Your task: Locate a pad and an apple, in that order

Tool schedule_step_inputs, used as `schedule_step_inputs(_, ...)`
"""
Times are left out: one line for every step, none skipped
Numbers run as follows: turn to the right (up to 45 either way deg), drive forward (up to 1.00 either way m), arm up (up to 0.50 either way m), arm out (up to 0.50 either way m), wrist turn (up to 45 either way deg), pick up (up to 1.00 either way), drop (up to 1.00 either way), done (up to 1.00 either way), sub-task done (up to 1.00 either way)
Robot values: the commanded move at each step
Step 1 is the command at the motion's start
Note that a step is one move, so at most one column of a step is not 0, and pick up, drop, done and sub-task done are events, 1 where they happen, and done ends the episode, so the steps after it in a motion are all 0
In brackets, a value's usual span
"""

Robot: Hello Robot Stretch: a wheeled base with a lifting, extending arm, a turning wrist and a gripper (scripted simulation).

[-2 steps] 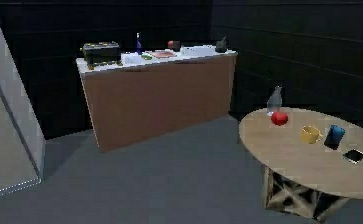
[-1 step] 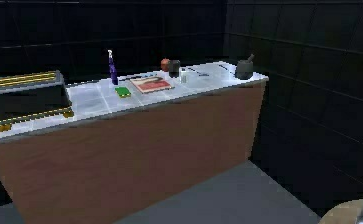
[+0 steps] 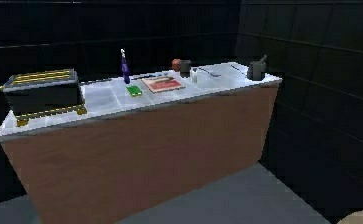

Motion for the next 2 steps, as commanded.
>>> schedule_step_inputs(0.0,0.8,0.0,0.0,0.0,0.0,0.0,0.0,0.0)
schedule_step_inputs(0.0,0.0,0.0,0.0,0.0,0.0,0.0,1.0,0.0)
